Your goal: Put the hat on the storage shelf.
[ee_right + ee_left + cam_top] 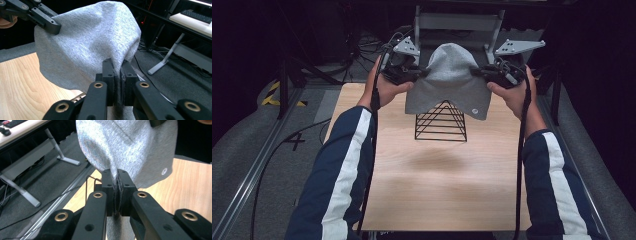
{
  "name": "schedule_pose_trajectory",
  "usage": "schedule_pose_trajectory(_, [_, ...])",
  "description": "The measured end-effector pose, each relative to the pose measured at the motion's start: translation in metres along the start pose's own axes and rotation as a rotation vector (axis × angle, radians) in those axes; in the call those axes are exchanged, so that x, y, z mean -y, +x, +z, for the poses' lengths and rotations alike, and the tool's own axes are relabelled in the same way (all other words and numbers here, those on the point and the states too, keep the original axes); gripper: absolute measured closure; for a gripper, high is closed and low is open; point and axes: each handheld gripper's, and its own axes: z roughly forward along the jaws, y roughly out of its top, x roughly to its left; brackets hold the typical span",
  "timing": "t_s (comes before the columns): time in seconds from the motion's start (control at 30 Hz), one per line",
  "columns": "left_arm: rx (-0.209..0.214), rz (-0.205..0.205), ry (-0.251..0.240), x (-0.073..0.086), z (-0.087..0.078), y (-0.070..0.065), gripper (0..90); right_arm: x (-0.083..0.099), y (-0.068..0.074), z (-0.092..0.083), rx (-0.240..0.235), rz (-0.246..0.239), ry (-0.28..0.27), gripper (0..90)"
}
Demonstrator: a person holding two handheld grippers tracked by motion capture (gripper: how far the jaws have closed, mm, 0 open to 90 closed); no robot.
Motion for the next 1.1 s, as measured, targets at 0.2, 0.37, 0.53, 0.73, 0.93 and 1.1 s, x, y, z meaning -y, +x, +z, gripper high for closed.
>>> schedule_pose_trajectory(0.2, [-0.007,0.006,0.004,0.007,0.0,-0.003,85.8,0.001,0.008,-0.002,0.002,-0.018,0.003,84.9])
schedule_pose_trajectory(0.37, [-0.012,-0.012,0.009,0.019,0.013,-0.006,85.7,0.011,0.011,0.005,0.004,-0.019,0.022,84.8])
schedule_pose_trajectory(0.53, [-0.013,-0.029,0.039,0.036,0.03,-0.007,85.6,0.024,0.011,0.015,-0.001,-0.007,0.045,84.8])
schedule_pose_trajectory(0.73, [0.003,-0.068,0.058,0.062,0.051,-0.008,85.5,0.05,0.012,0.032,-0.014,0.003,0.085,84.8])
schedule_pose_trajectory(0.93, [0.013,-0.094,0.051,0.084,0.064,-0.014,85.5,0.075,0.014,0.043,-0.042,0.027,0.099,84.8])
schedule_pose_trajectory(1.1, [0.018,-0.11,0.056,0.102,0.072,-0.018,85.5,0.097,0.018,0.054,-0.075,0.059,0.113,84.8])
